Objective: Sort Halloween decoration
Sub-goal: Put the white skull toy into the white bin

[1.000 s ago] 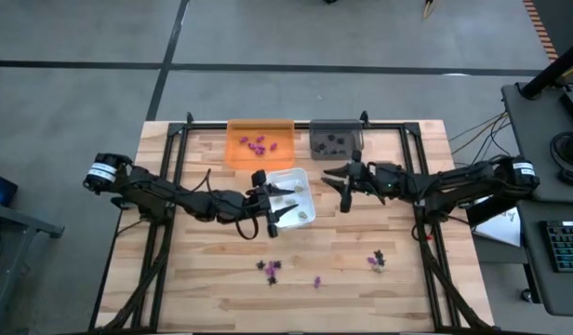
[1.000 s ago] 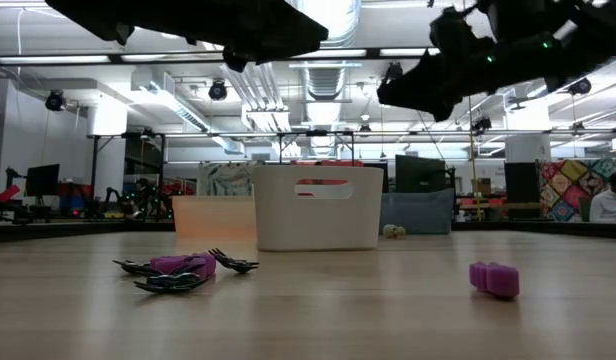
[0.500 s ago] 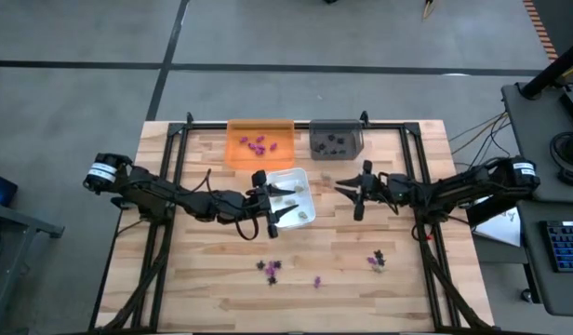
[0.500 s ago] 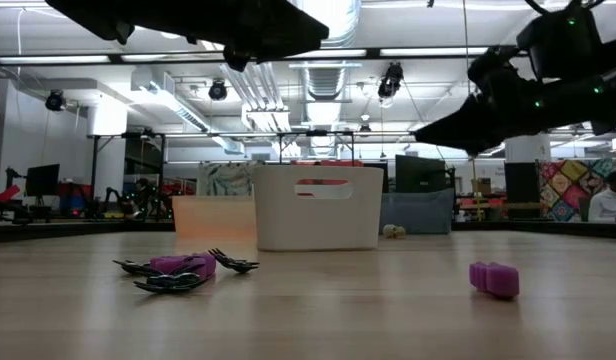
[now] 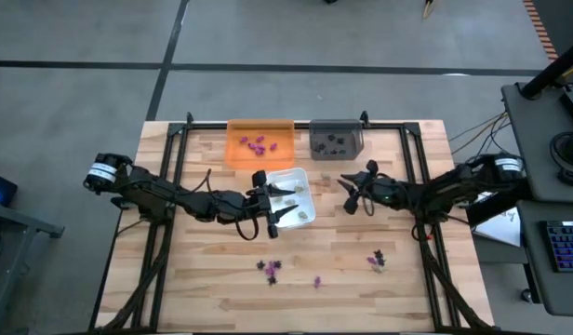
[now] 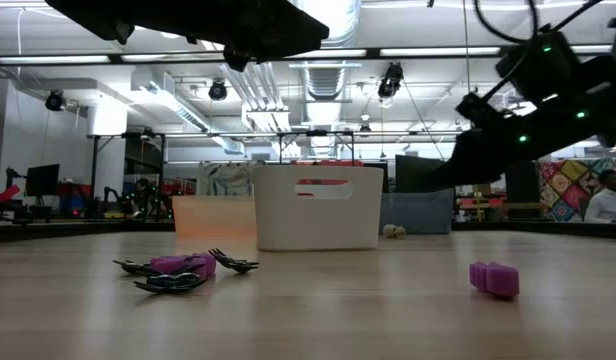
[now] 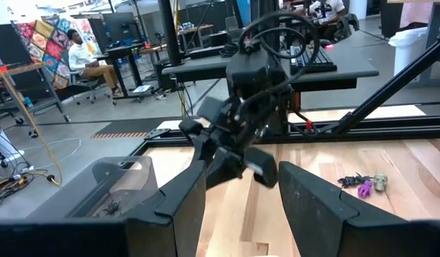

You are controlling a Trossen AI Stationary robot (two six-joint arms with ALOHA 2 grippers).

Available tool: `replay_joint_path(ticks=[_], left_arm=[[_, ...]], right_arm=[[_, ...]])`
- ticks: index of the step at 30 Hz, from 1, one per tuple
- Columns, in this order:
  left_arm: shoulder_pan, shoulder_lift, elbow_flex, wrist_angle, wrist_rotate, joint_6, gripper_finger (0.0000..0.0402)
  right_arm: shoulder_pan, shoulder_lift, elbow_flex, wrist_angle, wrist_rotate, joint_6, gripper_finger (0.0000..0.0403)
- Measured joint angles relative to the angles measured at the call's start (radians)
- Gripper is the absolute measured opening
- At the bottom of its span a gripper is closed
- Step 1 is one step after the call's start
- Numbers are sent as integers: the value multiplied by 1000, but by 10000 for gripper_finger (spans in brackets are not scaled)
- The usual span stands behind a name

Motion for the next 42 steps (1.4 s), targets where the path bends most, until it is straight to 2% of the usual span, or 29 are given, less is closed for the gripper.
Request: replay_joint_path(ticks=[9, 16, 21, 26, 31, 42], left_arm=[[0, 0, 0, -4, 0, 0, 160], [0, 0, 0, -5, 0, 0, 160], [-1, 0, 0, -4, 1, -5, 160], [-1, 0, 0, -4, 2, -5, 160], [-1, 0, 0, -4, 2, -5, 160], [-1, 0, 0, -13, 2, -4, 160]], right_arm=[[0, 222, 115, 5, 27, -7, 136], [-19, 344, 166, 3, 26, 20, 191], [-53, 399, 195, 3, 28, 44, 212], [-74, 421, 216, 4, 21, 50, 216], [-109, 446, 243, 4, -49, 46, 211], [-144, 476, 249, 13, -80, 72, 201]])
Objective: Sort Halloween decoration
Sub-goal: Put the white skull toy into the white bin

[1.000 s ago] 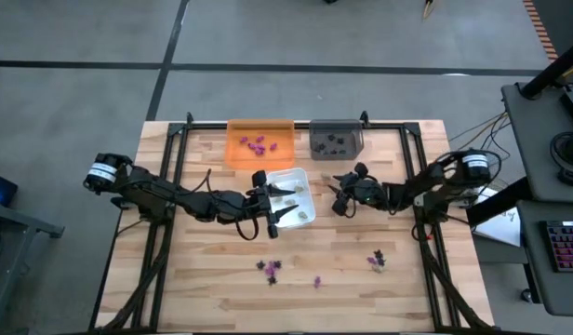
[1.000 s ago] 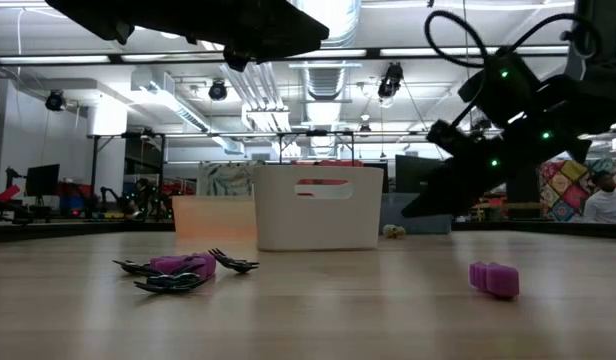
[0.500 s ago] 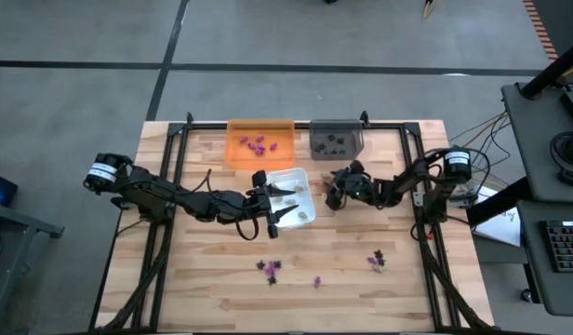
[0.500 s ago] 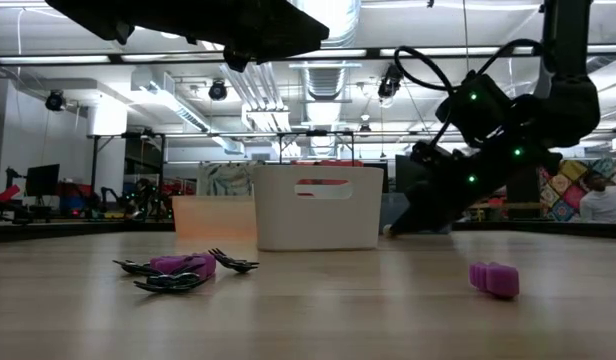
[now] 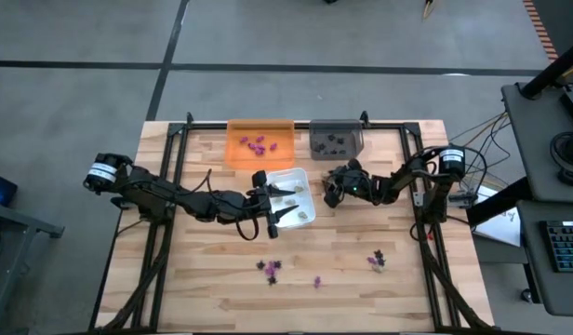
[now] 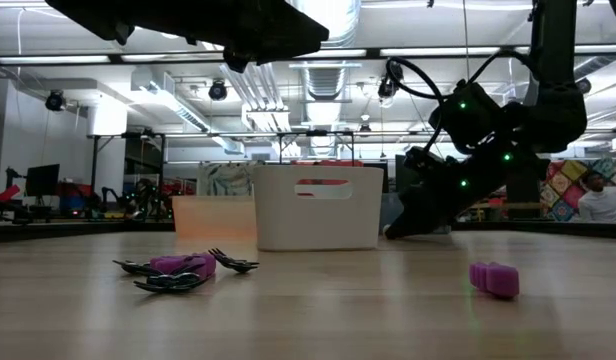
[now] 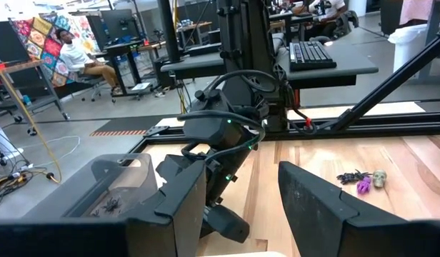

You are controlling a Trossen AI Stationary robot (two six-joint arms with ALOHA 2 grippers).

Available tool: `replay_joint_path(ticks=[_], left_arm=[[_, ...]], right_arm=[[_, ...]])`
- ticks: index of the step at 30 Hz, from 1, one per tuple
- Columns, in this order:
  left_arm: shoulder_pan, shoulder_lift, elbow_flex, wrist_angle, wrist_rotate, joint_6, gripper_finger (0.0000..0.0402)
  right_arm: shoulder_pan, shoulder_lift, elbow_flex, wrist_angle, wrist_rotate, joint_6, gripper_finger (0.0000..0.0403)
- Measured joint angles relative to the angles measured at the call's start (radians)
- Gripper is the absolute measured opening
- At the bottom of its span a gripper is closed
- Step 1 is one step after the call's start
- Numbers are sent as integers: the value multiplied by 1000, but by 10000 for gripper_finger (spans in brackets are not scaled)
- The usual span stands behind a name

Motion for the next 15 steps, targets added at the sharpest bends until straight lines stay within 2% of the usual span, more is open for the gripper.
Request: replay_joint_path(ticks=[15], left_arm=[[0, 0, 0, 0, 0, 0, 160]], right_arm=[[0, 0, 0, -1, -34, -9, 88]])
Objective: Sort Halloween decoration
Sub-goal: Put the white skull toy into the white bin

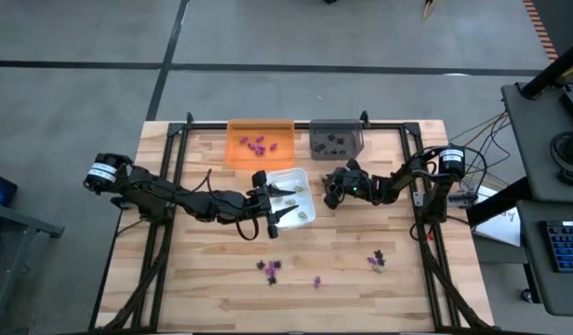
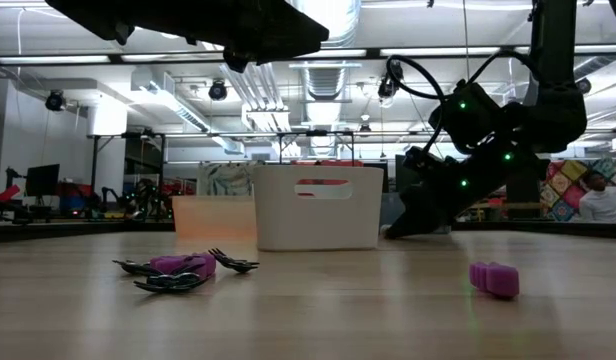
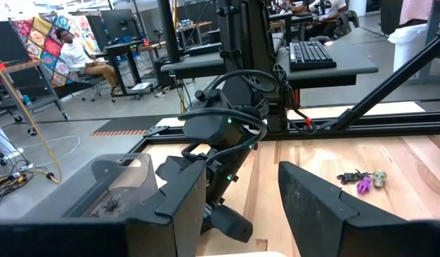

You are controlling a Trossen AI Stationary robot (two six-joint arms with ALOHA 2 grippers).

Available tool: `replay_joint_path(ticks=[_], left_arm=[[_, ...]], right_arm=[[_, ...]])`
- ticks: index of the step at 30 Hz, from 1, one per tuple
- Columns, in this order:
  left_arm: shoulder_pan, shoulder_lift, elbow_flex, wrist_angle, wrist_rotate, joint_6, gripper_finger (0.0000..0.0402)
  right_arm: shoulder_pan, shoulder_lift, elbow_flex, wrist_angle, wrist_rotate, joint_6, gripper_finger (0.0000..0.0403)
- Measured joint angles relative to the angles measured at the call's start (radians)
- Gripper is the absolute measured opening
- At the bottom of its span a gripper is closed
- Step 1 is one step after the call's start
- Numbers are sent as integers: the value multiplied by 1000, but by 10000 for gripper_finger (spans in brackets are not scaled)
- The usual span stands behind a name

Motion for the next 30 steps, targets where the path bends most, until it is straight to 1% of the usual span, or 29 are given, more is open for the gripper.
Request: replay_joint_path(ticks=[6, 11, 16, 20, 26, 30], left_arm=[[0, 0, 0, 0, 0, 0, 160], [0, 0, 0, 0, 0, 0, 160], [-10, 0, 0, 9, 0, 0, 160], [-19, -6, 0, 12, -1, 5, 160], [-34, -24, 0, 9, -8, 13, 160], [-40, -52, 0, -8, -10, 16, 160]], right_arm=[[0, 0, 0, 0, -18, 2, 52], [0, 0, 0, 3, -19, -1, 34], [0, -10, -2, 7, -23, -1, 31], [0, -40, -3, 9, -46, -1, 31], [2, -112, -3, 11, -124, 9, 31], [9, -166, -2, 10, -144, 17, 31]])
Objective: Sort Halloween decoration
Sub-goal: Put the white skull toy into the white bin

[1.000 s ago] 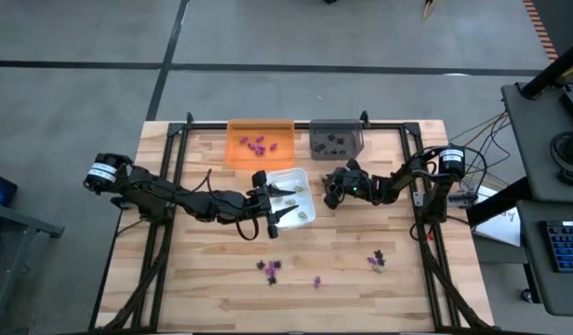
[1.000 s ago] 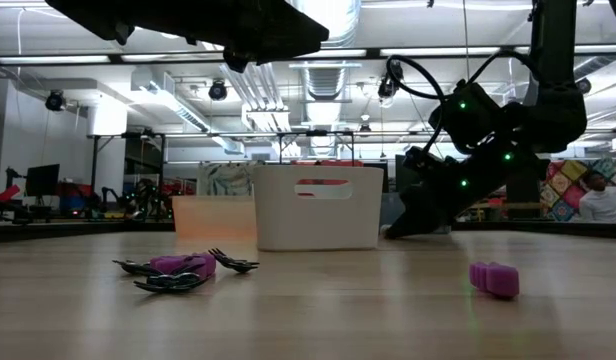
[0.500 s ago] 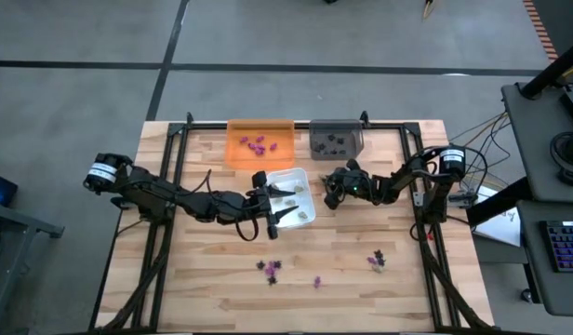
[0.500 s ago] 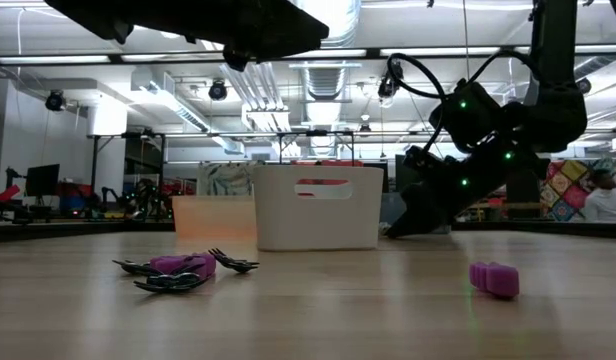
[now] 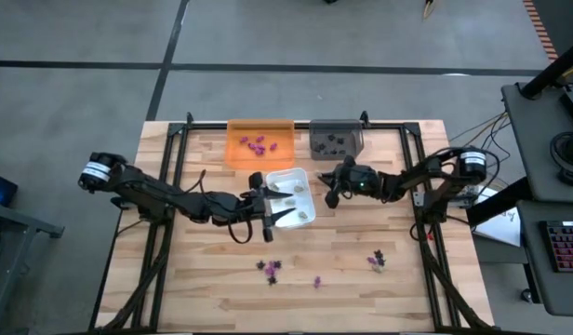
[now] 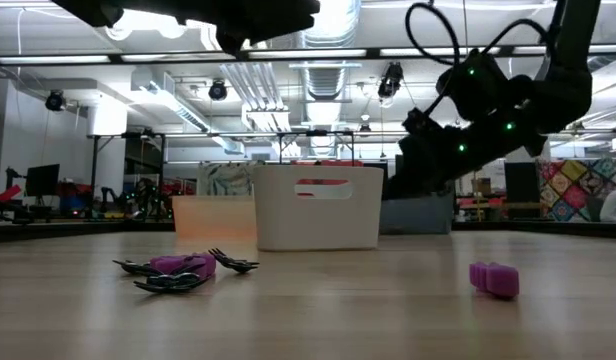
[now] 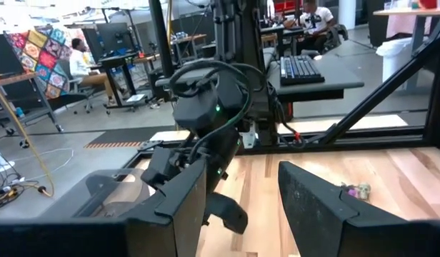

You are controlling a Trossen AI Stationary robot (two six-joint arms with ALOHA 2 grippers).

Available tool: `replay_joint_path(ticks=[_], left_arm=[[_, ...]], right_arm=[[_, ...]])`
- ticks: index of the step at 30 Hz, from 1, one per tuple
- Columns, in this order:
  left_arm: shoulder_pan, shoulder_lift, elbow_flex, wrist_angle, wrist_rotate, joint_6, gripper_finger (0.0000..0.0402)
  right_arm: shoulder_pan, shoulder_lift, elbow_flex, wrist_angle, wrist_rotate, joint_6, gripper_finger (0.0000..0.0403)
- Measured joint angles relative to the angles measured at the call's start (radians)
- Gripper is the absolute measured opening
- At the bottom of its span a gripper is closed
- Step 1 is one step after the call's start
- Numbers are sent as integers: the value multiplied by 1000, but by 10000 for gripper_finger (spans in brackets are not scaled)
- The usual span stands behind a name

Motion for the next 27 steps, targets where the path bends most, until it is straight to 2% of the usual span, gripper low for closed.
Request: replay_joint_path(ticks=[6, 12, 24, 27], left_arm=[[-15, -62, 0, -79, -2, 0, 160], [-26, -109, 0, -117, -2, 0, 160], [-50, -124, 0, -157, -36, -4, 160], [-52, -124, 0, -157, -36, -7, 160]], right_arm=[[19, -85, 14, -70, -9, 1, 30], [34, -138, 137, -366, -35, -14, 30], [49, -135, 394, -803, -32, -101, 30], [48, -130, 448, -914, -58, -124, 30]])
